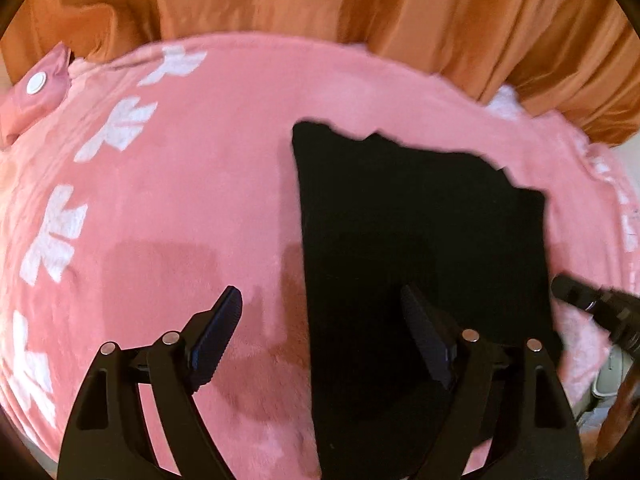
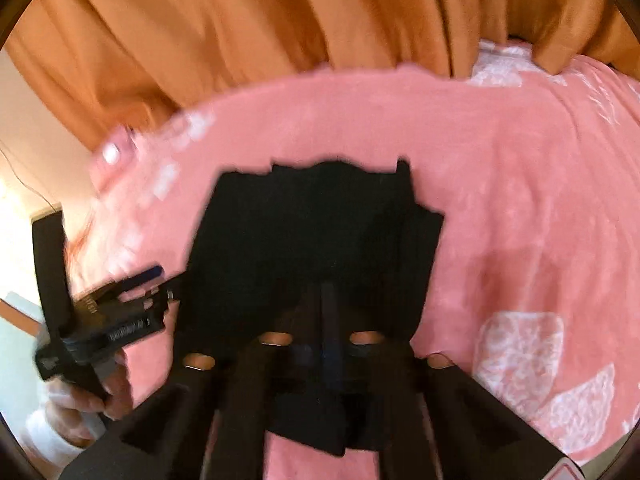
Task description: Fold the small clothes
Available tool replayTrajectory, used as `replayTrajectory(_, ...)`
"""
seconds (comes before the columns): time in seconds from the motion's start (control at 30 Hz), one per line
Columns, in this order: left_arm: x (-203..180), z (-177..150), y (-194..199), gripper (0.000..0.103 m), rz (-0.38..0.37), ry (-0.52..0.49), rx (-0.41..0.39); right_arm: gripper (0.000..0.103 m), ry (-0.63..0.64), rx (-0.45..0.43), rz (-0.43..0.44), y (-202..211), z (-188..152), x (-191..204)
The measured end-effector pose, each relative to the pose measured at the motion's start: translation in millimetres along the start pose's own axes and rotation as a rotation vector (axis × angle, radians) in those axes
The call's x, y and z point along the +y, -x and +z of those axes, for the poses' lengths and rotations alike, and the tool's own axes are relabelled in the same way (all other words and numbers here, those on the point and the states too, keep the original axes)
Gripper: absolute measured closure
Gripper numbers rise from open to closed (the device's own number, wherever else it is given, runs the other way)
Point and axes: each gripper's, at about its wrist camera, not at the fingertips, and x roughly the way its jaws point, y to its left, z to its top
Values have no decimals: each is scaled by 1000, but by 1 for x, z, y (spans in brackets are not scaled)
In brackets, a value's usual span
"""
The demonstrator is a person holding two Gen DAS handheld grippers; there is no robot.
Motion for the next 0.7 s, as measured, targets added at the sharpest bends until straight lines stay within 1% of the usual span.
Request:
replayTrajectory(0.03,0,-2,-2,23,0,5,4,103,-4,62,-23,-19,-2,-2)
replayTrajectory(0.07,0,-2,-2,23,2,4,2,103,-9,76,-21,-27,-4,-7)
replayTrajectory(0.13,-2,-2,0,23,16,-12,-3,103,-5,56,-27,-22,-3,-3)
replayTrajectory(0.2,-3,-4,2,24,15,-11,-5,103,22,5,18,-3,-7,3)
replayTrajectory(0.23,-3,-5,2,24,11,-11,0,103,42,-1,17,1,-11,5)
replayTrajectory(0.27,-4,-6,1,24,11,-14,1,103,51,8,-4,0,-15,4)
replayTrajectory(0.33,-4,-5,0,24,17,-27,-2,103,55,85,-66,-21,-26,-5)
replayTrajectory(0.37,-5,-5,1,24,20,-31,-2,103,42,75,-48,-22,-28,-8)
replayTrajectory(0.43,-5,-6,3,24,21,-24,-4,103,34,40,-20,-7,-28,-10)
replayTrajectory(0.5,-4,-8,5,24,15,-17,-3,87,23,1,15,8,-31,-14)
replayTrajectory(0.53,-4,-9,7,24,14,-18,-1,85,13,-2,41,13,-34,-17)
replayTrajectory(0.57,-5,-10,7,24,13,-22,-1,84,-4,3,90,16,-40,-20)
replayTrajectory(0.63,-8,-14,9,24,18,-41,-6,84,6,18,103,14,-47,-19)
replayTrajectory(0.7,-11,-17,10,24,28,-59,-11,95,55,44,32,2,-52,-11)
